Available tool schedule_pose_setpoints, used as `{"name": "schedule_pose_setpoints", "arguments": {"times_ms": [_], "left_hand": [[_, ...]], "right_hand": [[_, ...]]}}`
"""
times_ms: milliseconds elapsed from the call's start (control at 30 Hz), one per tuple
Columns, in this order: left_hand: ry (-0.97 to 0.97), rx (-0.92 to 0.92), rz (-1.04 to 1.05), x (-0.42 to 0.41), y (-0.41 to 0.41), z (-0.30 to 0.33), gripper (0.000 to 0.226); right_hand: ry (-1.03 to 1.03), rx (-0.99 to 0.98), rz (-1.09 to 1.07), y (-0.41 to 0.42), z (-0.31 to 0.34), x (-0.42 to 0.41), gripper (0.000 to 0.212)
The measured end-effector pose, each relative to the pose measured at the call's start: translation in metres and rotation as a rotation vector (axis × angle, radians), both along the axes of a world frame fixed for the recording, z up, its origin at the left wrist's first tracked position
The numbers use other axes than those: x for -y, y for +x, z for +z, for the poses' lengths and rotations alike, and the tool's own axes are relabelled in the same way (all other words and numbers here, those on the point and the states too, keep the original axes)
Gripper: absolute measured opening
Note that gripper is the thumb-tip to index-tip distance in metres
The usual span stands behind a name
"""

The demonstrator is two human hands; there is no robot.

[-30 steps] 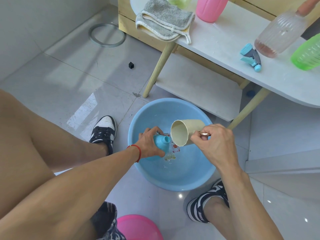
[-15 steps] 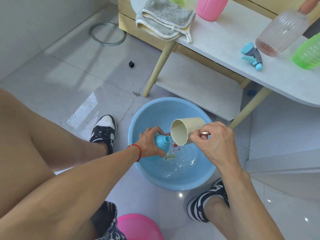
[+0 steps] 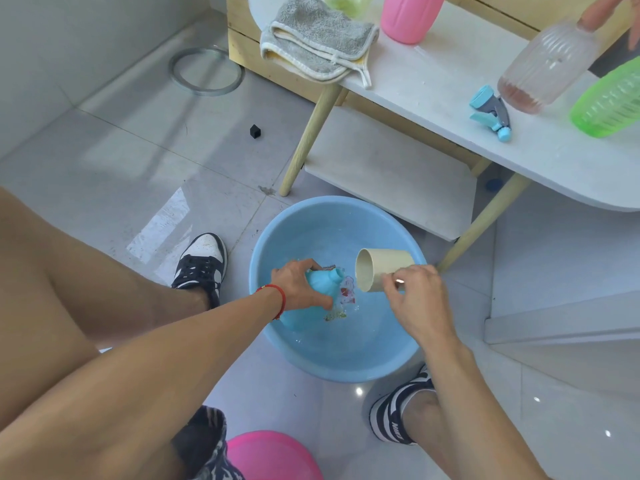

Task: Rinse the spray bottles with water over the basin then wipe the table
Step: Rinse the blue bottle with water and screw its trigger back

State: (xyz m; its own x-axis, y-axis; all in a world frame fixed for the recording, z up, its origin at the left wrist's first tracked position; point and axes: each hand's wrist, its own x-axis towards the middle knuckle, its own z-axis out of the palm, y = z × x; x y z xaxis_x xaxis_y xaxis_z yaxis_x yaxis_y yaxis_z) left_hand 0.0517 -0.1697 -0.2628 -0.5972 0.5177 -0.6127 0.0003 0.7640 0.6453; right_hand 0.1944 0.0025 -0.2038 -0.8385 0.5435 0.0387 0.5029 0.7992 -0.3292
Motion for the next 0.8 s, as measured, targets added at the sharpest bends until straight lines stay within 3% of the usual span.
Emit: {"name": "schedule_pose_setpoints", "arguments": {"times_ms": [67,200,433,600,800], "left_hand": [[-0.022,0.054,0.026,-0.006,0.002,0.002,0.084],[-0.037,0.152,0.095,-0.014,0.008,0.008,0.072],[-0.044,0.164,0.152,-0.018,0.010,0.021,0.074],[0.025,0.195,0.186,-0.014,0.008,0.036,0.061],[0.173,0.147,0.169,-0.020,0.005,0.056,0.056]], "right_hand": [[0.098,-0.011,0.097,0.006,-0.011,0.001,0.030],[0.254,-0.065,0.189,0.014,-0.024,-0.005,0.018],[0.334,-0.221,0.265,0.018,-0.007,-0.021,0.021],[0.188,-0.205,0.174,0.022,0.002,-0.035,0.012],[-0.454,-0.242,-0.241,0.026,0.049,-0.060,0.035]]}}
